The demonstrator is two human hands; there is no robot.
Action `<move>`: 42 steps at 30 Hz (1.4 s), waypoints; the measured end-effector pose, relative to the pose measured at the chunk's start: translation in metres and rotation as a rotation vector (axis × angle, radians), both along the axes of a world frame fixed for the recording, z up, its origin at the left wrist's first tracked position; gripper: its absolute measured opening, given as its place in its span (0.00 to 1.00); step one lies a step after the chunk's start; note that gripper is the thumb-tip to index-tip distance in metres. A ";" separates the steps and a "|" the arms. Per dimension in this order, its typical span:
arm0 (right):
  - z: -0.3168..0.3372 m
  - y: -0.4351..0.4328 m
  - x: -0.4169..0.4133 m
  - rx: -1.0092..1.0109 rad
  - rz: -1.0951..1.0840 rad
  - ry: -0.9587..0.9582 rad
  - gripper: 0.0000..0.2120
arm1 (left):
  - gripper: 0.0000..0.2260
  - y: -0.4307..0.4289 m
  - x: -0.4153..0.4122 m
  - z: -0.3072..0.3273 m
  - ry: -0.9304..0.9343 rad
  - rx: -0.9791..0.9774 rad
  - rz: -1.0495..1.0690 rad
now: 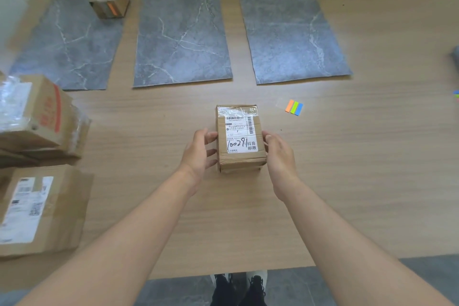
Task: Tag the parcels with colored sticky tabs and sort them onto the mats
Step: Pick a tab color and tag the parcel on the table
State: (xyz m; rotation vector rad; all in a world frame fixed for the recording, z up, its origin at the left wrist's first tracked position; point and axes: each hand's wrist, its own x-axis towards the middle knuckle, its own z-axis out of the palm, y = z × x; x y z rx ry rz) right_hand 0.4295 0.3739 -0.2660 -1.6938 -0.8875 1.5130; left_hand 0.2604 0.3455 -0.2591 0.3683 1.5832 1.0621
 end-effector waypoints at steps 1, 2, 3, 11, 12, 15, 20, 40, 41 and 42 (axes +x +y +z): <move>0.001 0.002 0.002 -0.008 -0.006 0.009 0.14 | 0.20 0.004 -0.002 0.003 0.002 -0.004 0.006; 0.002 0.004 0.005 -0.014 -0.018 0.014 0.14 | 0.20 0.009 -0.004 0.006 0.015 -0.004 0.012; 0.004 0.006 0.009 -0.017 -0.036 0.013 0.13 | 0.20 0.015 -0.006 0.009 0.039 -0.001 0.019; 0.005 0.045 0.061 0.023 -0.188 -0.032 0.12 | 0.17 0.066 0.034 0.046 0.119 0.184 -0.025; 0.004 0.052 0.067 0.034 -0.191 -0.030 0.12 | 0.17 0.072 0.043 0.048 0.107 0.188 -0.041; -0.003 0.074 0.085 0.096 -0.168 -0.054 0.13 | 0.17 0.093 0.074 0.050 0.053 0.184 -0.072; -0.024 0.113 0.119 0.182 -0.038 -0.199 0.11 | 0.18 0.124 0.125 0.040 0.009 0.147 -0.073; -0.094 0.211 0.144 0.349 0.526 -0.653 0.12 | 0.25 0.211 0.189 -0.054 0.106 -0.039 -0.221; -0.095 0.213 0.145 0.351 0.537 -0.661 0.12 | 0.25 0.213 0.189 -0.054 0.104 -0.040 -0.231; -0.095 0.214 0.146 0.354 0.547 -0.668 0.12 | 0.25 0.215 0.189 -0.054 0.103 -0.037 -0.249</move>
